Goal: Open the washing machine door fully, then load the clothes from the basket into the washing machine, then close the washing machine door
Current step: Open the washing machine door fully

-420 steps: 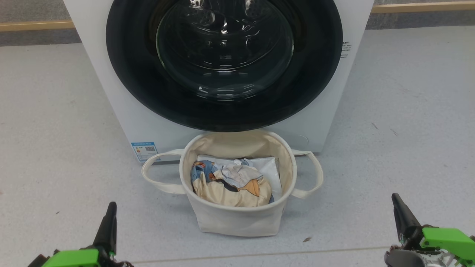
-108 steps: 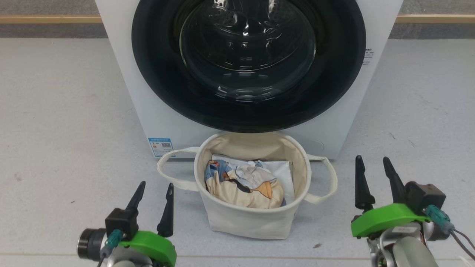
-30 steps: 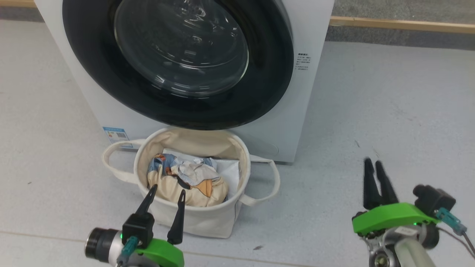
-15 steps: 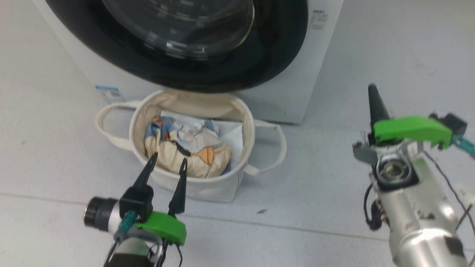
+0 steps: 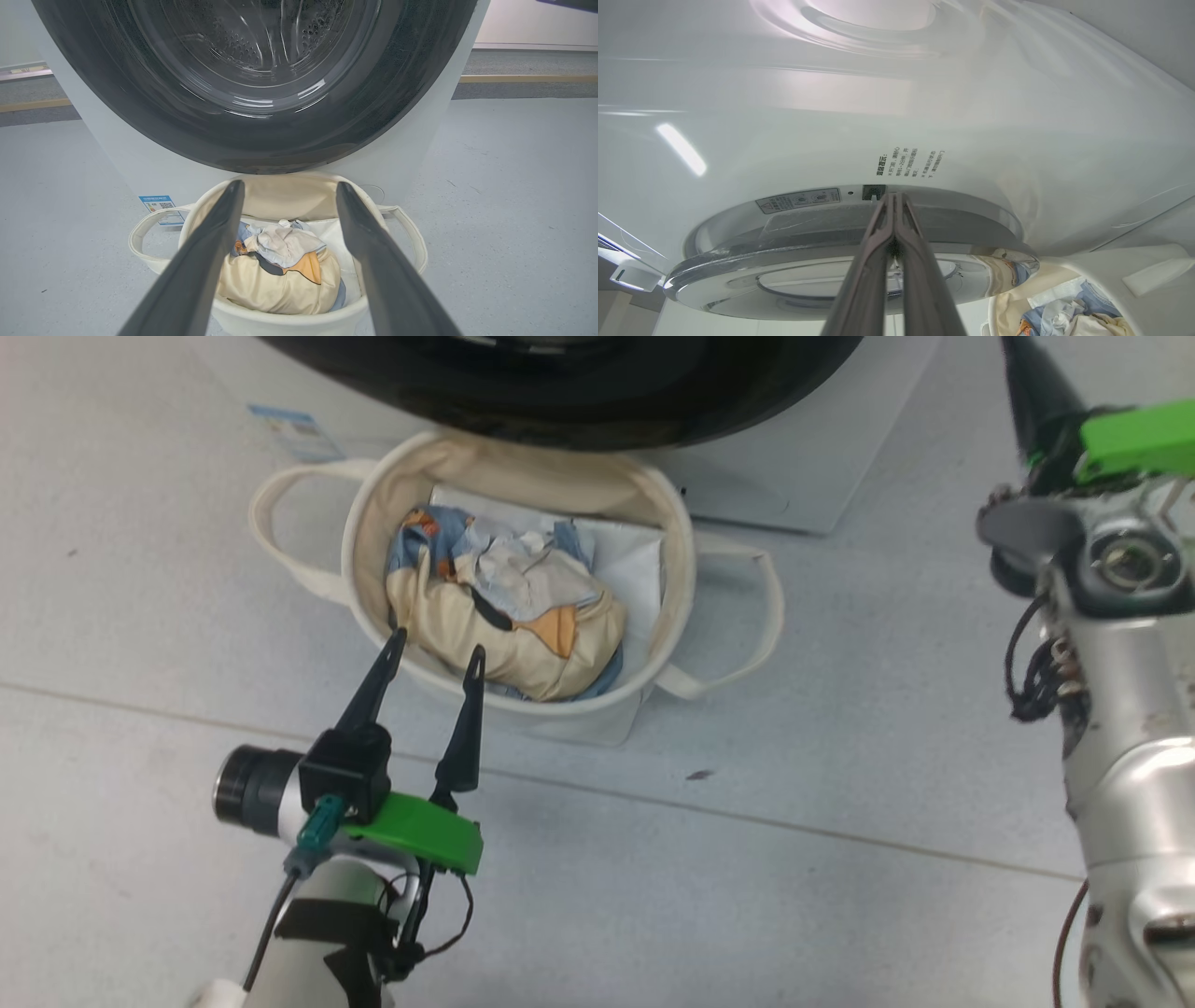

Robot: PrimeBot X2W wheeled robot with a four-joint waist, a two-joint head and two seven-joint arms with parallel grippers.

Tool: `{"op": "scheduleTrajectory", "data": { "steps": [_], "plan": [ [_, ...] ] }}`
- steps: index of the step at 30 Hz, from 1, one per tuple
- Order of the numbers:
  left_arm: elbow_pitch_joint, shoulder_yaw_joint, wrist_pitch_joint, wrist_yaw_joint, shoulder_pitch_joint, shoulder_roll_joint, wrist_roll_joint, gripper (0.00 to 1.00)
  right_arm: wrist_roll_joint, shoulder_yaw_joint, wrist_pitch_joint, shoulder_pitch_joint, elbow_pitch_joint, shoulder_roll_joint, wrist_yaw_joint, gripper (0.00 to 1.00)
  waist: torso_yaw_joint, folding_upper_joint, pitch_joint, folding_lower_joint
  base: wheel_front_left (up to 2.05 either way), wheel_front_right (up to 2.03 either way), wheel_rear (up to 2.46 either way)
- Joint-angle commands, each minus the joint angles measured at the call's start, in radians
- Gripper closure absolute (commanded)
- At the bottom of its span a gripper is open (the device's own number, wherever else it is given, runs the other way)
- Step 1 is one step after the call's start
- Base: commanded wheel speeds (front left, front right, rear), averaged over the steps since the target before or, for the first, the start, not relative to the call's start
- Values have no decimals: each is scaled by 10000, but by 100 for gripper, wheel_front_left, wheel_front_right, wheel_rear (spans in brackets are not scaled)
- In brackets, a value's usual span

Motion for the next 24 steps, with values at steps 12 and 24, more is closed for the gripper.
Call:
{"op": "scheduleTrajectory", "data": {
  "steps": [12,24],
  "plan": [
    [-596,209,-118,17,-807,-48,-278,0,547,187,1429,-2332,285,-192,2,100,576,0,1686,0,0,0,0],
    [-665,-52,-118,166,-979,-66,-535,0,1014,347,2906,-3286,1032,-232,2,100,823,0,2070,0,0,0,0]
  ]
}}
